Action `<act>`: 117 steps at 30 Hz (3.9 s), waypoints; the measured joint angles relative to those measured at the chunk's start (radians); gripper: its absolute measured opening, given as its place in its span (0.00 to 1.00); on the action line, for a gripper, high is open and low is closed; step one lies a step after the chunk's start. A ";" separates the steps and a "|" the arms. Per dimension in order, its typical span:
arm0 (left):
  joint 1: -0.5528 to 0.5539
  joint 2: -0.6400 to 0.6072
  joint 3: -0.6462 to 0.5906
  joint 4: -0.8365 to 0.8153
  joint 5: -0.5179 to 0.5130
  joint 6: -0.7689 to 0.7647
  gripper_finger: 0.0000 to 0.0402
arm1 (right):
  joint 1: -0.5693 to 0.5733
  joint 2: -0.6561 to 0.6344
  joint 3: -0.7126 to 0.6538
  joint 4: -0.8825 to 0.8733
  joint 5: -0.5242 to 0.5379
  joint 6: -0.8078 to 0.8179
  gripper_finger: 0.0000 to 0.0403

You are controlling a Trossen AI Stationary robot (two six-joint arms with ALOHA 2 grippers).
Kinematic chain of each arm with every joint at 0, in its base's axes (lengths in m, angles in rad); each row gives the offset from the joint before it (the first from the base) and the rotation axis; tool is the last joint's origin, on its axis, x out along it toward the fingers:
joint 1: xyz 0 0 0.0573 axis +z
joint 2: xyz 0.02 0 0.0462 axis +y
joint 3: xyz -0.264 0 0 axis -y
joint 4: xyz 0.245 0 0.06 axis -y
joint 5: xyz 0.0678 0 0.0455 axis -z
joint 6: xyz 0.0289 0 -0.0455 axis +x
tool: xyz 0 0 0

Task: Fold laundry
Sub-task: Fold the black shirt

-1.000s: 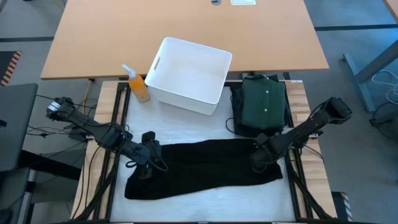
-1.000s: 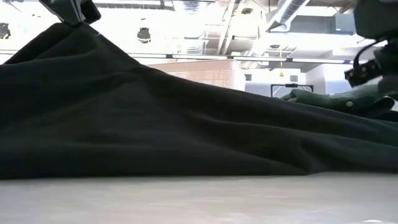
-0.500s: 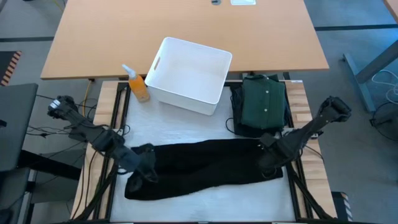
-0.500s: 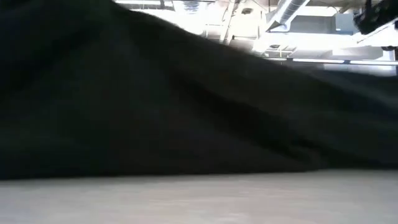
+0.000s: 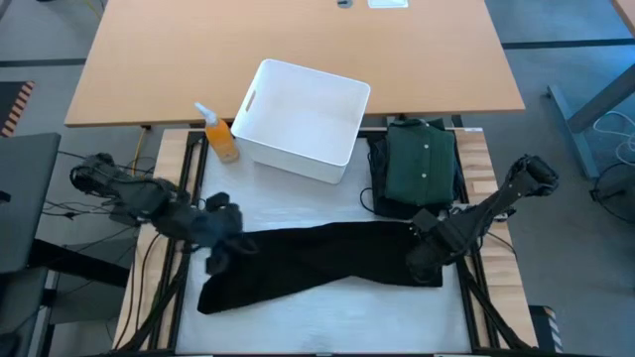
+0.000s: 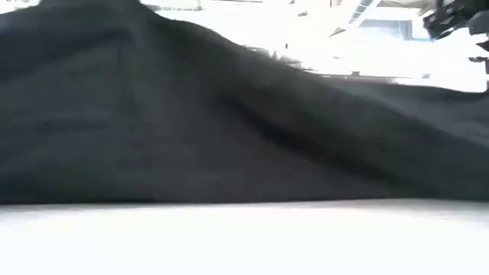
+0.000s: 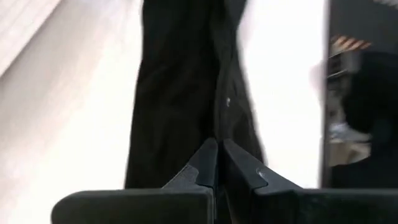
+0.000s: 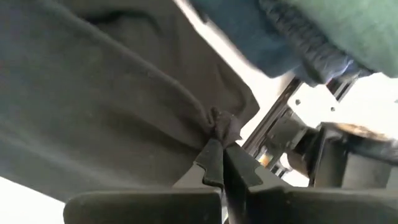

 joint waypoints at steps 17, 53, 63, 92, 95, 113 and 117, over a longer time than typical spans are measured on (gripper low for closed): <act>0.128 0.322 -0.021 -0.202 0.191 0.139 0.00 | -0.152 0.402 -0.016 0.000 0.348 -0.427 0.05; -0.235 0.068 -0.422 0.188 -0.208 -0.357 0.32 | 0.048 0.050 0.117 0.327 0.324 -0.461 0.37; -0.238 0.061 -0.610 0.242 -0.203 -0.586 0.32 | 0.107 0.046 0.134 0.625 0.401 -0.632 0.33; -0.255 0.234 -0.582 0.199 -0.108 -0.544 0.04 | 0.113 0.046 0.134 0.637 0.389 -0.614 0.31; -0.246 0.233 -0.536 0.094 -0.172 -0.530 0.01 | 0.113 0.046 0.134 0.636 0.389 -0.615 0.31; 0.065 0.232 -0.243 -0.366 -0.313 -0.119 0.00 | 0.112 0.046 0.134 0.633 0.390 -0.622 0.31; 0.157 0.232 -0.243 -0.360 -0.323 -0.011 0.00 | 0.112 0.046 0.134 0.626 0.390 -0.625 0.31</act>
